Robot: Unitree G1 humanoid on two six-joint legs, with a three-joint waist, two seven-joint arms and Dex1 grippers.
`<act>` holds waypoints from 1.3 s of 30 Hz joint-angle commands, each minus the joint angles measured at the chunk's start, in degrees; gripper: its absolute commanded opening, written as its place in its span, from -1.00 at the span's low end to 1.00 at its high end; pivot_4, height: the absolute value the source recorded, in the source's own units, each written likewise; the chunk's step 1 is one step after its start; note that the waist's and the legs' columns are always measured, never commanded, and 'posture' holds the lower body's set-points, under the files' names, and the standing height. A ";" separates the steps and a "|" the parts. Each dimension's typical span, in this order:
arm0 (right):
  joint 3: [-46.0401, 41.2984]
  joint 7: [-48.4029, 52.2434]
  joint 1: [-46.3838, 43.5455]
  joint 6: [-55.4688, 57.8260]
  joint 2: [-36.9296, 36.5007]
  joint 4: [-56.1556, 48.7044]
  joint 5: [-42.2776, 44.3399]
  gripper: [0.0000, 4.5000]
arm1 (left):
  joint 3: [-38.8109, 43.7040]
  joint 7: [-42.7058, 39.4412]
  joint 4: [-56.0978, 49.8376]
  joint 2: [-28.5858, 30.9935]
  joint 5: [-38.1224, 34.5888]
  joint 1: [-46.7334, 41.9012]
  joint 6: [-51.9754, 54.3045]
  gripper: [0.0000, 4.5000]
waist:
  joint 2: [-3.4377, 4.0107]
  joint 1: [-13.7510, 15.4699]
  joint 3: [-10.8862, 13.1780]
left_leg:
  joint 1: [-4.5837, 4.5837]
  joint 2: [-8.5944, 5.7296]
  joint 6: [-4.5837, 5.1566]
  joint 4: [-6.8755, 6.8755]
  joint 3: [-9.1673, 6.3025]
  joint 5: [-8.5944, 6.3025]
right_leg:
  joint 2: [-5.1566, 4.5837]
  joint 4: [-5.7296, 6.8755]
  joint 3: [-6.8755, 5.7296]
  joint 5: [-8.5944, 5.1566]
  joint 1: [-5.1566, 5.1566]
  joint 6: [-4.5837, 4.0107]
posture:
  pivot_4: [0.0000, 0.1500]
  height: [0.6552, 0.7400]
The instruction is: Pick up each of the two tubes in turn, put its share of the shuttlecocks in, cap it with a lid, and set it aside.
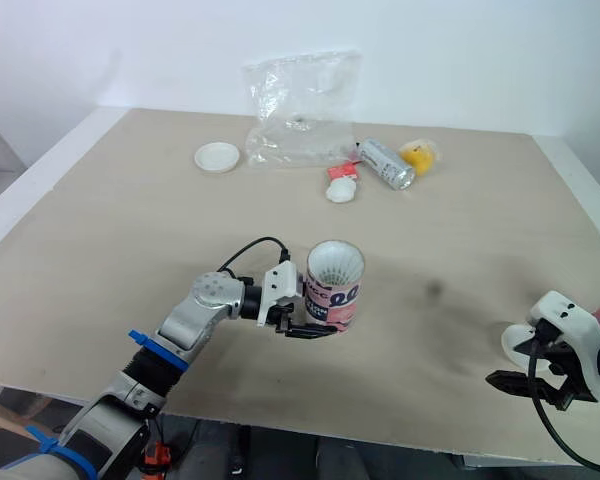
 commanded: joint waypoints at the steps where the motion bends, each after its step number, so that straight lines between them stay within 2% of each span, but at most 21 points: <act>1: -0.60 0.15 -0.93 -1.13 -0.02 1.00 -0.22 0.98 | -2.01 -0.81 -0.63 0.08 0.14 1.06 0.88 0.44 | 0.00 0.00 0.00 | 0.00 0.00 0.00 0.00 -0.01 0.00 | 0.00 0.00 0.00 0.00 0.00 0.00 | 1.00 1.00; 7: 0.48 -0.05 -1.34 -2.52 0.23 3.05 -0.66 0.98 | -1.97 -0.76 -0.50 0.27 0.22 1.01 0.77 0.44 | 0.01 0.00 0.00 | 0.00 0.00 0.00 0.00 -0.01 0.00 | 0.00 0.00 -0.01 0.00 0.00 0.00 | 1.00 1.00; 10: 1.68 -0.60 -2.07 -3.01 0.45 4.17 -0.92 0.68 | -2.08 -0.74 -0.49 0.22 0.31 0.99 0.68 0.44 | 0.01 -0.01 -0.01 | 0.00 0.00 0.00 0.00 0.00 0.00 | 0.00 0.00 0.00 0.00 0.00 0.00 | 1.00 1.00; 12: 2.33 -0.80 -2.37 -3.28 0.41 4.80 -1.20 0.27 | -2.11 -0.66 -0.46 0.16 0.32 0.98 0.68 0.44 | 0.01 -0.01 0.00 | 0.00 0.00 0.00 0.00 0.00 0.00 | 0.00 0.00 0.00 0.00 0.00 0.00 | 1.00 1.00; 13: 2.58 -0.77 -2.48 -3.50 0.37 5.06 -1.39 0.15 | -2.13 -0.63 -0.45 0.13 0.33 0.97 0.70 0.44 | 0.01 -0.01 -0.01 | 0.00 0.00 0.00 0.00 0.00 0.00 | 0.00 0.00 0.00 0.00 0.00 0.00 | 1.00 1.00; 17: 3.47 -0.84 -3.23 -4.34 0.34 6.09 -1.96 -0.66 | -2.11 -0.56 -0.26 0.08 0.35 0.86 0.68 0.44 | 0.01 -0.01 -0.01 | 0.01 0.00 0.00 0.00 -0.01 0.00 | 0.00 0.00 -0.01 0.00 0.01 0.00 | 1.00 1.00; 19: 3.83 -0.78 -3.53 -4.84 0.24 6.50 -2.29 -0.99 | -2.06 -0.56 -0.17 0.15 0.36 0.83 0.68 0.44 | 0.01 -0.01 -0.01 | 0.01 0.00 0.00 0.00 0.00 0.00 | 0.00 0.00 -0.01 0.00 0.01 0.00 | 1.00 1.00; 24: 4.28 -0.29 -4.52 -6.32 -0.07 6.79 -2.71 -0.99 | -1.98 -0.40 0.21 0.15 0.49 0.65 0.54 0.44 | -0.01 -0.06 0.00 | 0.07 0.01 0.00 0.01 -0.02 0.00 | 0.01 0.00 -0.01 0.00 0.10 0.00 | 1.00 1.00; 31: 3.78 4.22 -6.79 -11.42 -3.69 0.92 -2.66 -0.99 | -1.73 -0.51 1.52 -0.03 0.35 0.12 0.41 0.44 | 0.07 -0.06 -0.04 | 0.11 0.01 0.00 0.02 0.00 0.00 | 0.01 0.00 -0.01 0.00 0.13 0.00 | 1.00 1.00; 39: 8.37 11.27 -22.09 -15.32 -11.63 -9.15 2.21 -0.99 | -1.86 -2.32 3.34 0.18 -0.05 -1.72 1.70 0.44 | 0.13 -0.04 -0.04 | 0.15 0.02 -0.03 0.01 -0.04 -0.01 | -0.01 0.00 -0.10 -0.02 0.14 -0.05 | 1.00 1.00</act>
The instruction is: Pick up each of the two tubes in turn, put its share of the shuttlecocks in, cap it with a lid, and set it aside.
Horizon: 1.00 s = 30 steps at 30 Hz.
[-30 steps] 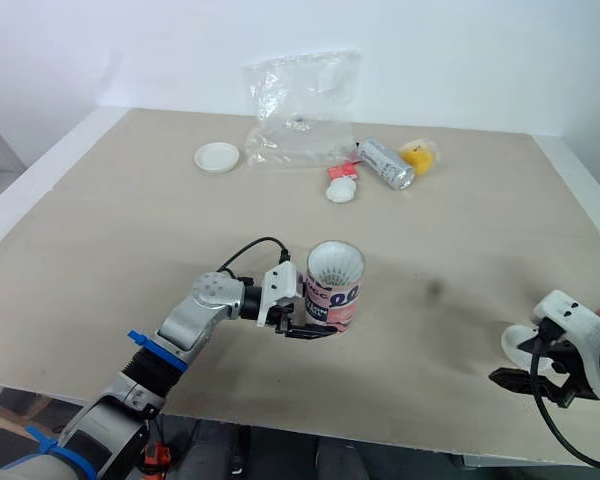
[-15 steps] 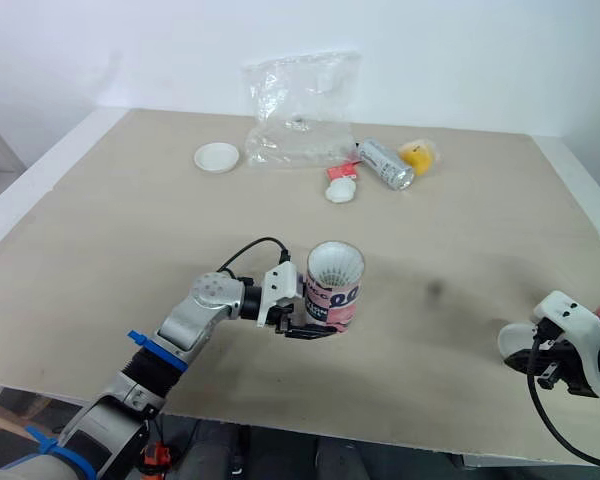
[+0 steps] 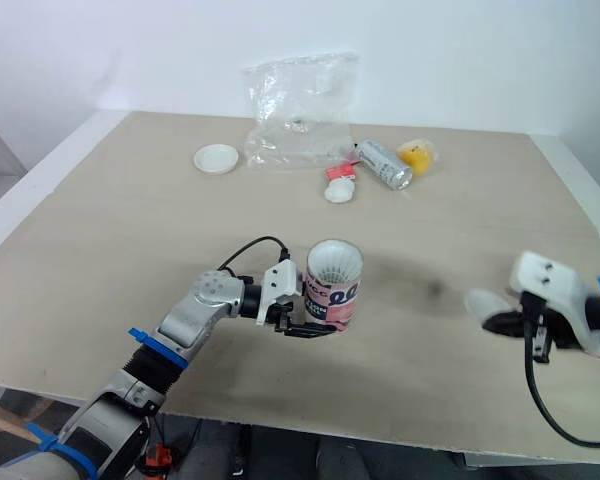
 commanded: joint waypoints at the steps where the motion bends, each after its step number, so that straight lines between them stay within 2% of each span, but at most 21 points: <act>1: 2.69 2.54 -6.51 -1.16 -2.13 -4.35 3.38 -0.99 | -1.85 -1.53 1.81 0.02 0.51 -0.76 1.73 0.44 | -0.05 0.05 0.02 | -0.02 0.01 -0.02 -0.01 0.00 -0.01 | 0.00 -0.02 -0.02 -0.02 0.01 -0.03 | 1.00 1.00; 7: 10.93 5.91 -21.91 -4.78 -2.88 -7.36 5.22 -0.99 | -2.65 -2.81 2.38 1.00 1.53 -2.67 4.29 0.44 | -0.04 0.01 0.02 | -0.06 -0.10 -0.05 -0.05 0.11 -0.07 | -0.23 -0.06 -0.05 -0.08 -0.05 -0.01 | 1.00 1.00; 11: 17.56 9.89 -34.79 -7.12 -0.55 -8.97 5.77 -0.99 | -2.91 -3.68 2.85 1.84 1.89 -4.67 4.88 0.44 | -0.04 -0.07 0.03 | -0.05 -0.04 -0.07 -0.03 0.12 -0.08 | -0.24 -0.07 -0.14 -0.08 -0.07 -0.04 | 1.00 1.00; 18: 27.85 14.34 -51.05 -9.88 2.55 -8.67 5.71 -0.99 | -3.95 -4.36 3.71 2.16 2.77 -6.68 4.85 0.44 | -0.11 -0.06 0.06 | -0.09 -0.02 -0.08 -0.06 0.14 -0.09 | -0.32 -0.07 -0.24 -0.05 -0.34 -0.15 | 1.00 1.00; 21: 31.96 14.35 -54.96 -10.06 3.66 -8.75 7.30 -0.99 | -3.90 -4.49 3.99 1.94 2.56 -6.83 4.91 0.44 | -0.10 -0.02 0.06 | -0.12 -0.02 -0.09 -0.07 0.16 -0.09 | -0.35 -0.06 -0.25 -0.04 -0.40 -0.18 | 1.00 1.00; 30: 41.34 14.35 -58.52 -15.94 3.02 -5.55 7.41 -0.99 | -3.68 -4.28 3.54 2.04 2.32 -6.12 5.32 0.44 | -0.11 0.01 0.06 | -0.14 -0.01 -0.08 -0.07 0.19 -0.08 | -0.36 -0.05 -0.23 -0.01 -0.39 -0.22 | 1.00 1.00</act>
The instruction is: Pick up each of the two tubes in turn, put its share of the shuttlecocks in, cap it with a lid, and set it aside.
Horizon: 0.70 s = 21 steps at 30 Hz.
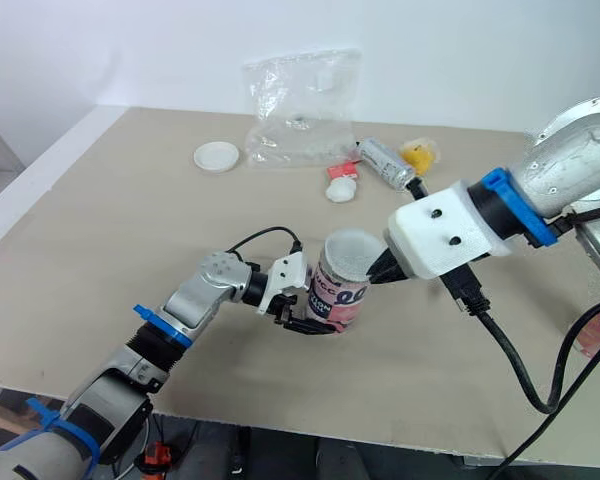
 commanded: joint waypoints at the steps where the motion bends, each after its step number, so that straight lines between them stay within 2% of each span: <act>1: 1.51 2.37 -2.93 -2.60 -0.04 1.71 -0.11 -0.99 | -1.26 0.16 1.21 0.38 1.16 0.94 1.10 0.44 | 0.00 0.00 0.00 | 0.00 0.00 0.00 0.00 -0.02 0.00 | 0.00 0.00 -0.02 0.00 0.00 0.00 | 1.00 1.00; 7: 5.35 2.37 -6.12 -5.20 1.78 5.23 -1.71 -0.99 | -1.15 0.60 0.57 0.47 1.07 1.47 1.46 0.44 | 0.00 -0.01 0.00 | 0.00 0.01 0.00 0.01 0.00 0.00 | 0.00 0.00 -0.02 0.01 -0.01 -0.01 | 1.00 1.00; 21: 7.36 2.37 -7.62 -3.07 -0.04 2.92 2.31 -0.99 | -0.84 1.44 0.37 0.42 1.18 2.08 1.69 0.44 | 0.00 0.00 0.00 | -0.01 0.03 0.01 0.00 0.00 0.00 | 0.02 0.01 -0.01 0.02 0.07 -0.03 | 1.00 1.00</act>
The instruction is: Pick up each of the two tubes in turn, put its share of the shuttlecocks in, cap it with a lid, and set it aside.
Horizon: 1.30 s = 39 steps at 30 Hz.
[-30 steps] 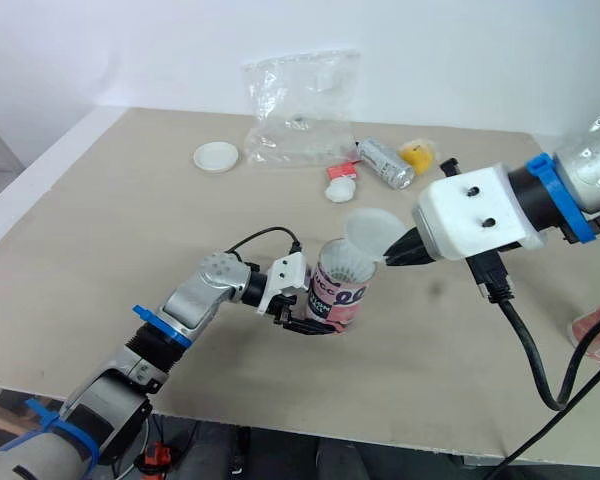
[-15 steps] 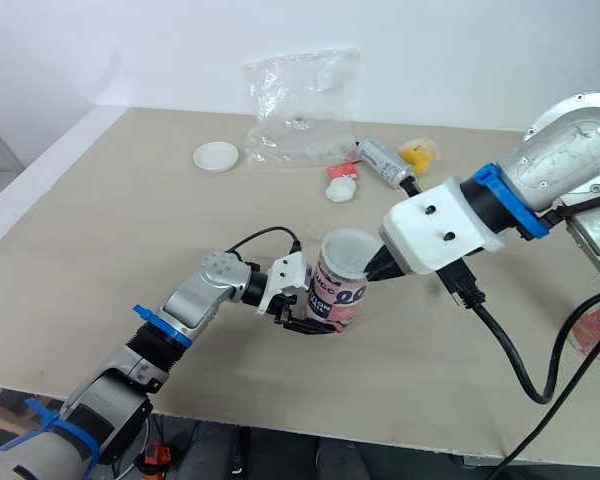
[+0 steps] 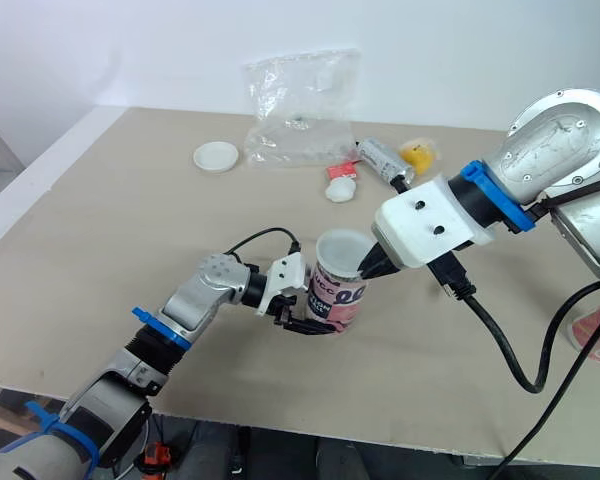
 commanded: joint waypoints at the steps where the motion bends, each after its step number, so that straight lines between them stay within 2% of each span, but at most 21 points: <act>1: -0.96 2.30 -1.34 0.88 -2.17 -1.37 1.88 -0.99 | -1.21 0.64 1.46 0.34 1.24 1.04 1.27 0.44 | 0.00 0.01 0.00 | 0.00 0.00 0.00 0.00 0.00 0.00 | -0.01 0.00 0.00 0.00 0.00 0.00 | 1.00 1.00; 23: 0.32 2.30 -0.33 -1.65 -0.10 1.36 -1.09 -0.99 | -0.88 1.23 2.05 0.07 1.23 1.19 1.12 0.44 | 0.00 0.01 0.00 | 0.00 -0.01 0.01 0.04 0.00 0.01 | -0.01 0.00 0.00 0.03 -0.02 0.00 | 1.00 1.00; 34: 1.42 2.30 -0.03 0.54 -1.70 0.44 0.34 -0.99 | -0.94 1.12 2.00 0.02 1.15 1.21 1.18 0.44 | 0.00 0.01 0.00 | 0.00 -0.01 0.01 0.04 0.00 0.01 | -0.01 0.01 0.00 0.04 0.02 0.00 | 1.00 1.00; 35: 1.43 2.30 0.00 0.57 -1.70 0.43 0.34 -0.77 | -0.96 1.10 2.01 0.03 1.15 1.20 1.18 0.44 | 0.00 0.01 0.00 | 0.00 -0.01 0.01 0.04 0.00 0.01 | -0.01 0.01 0.00 0.04 0.02 0.00 | 1.00 1.00; 37: 1.22 2.30 0.06 0.23 -1.53 0.56 0.21 -0.54 | -0.97 1.07 2.04 0.00 1.13 1.15 1.24 0.44 | 0.00 0.01 -0.01 | 0.01 -0.01 0.01 0.04 0.00 0.01 | -0.01 0.01 0.00 0.04 0.02 0.00 | 1.00 1.00; 39: 0.84 2.30 0.19 -0.15 -1.20 0.75 -0.05 -0.12 | -0.99 1.04 2.02 -0.01 1.12 1.14 1.29 0.44 | 0.00 0.01 0.00 | 0.01 0.00 0.01 0.04 0.00 0.01 | 0.00 0.01 0.00 0.04 0.01 -0.01 | 1.00 1.00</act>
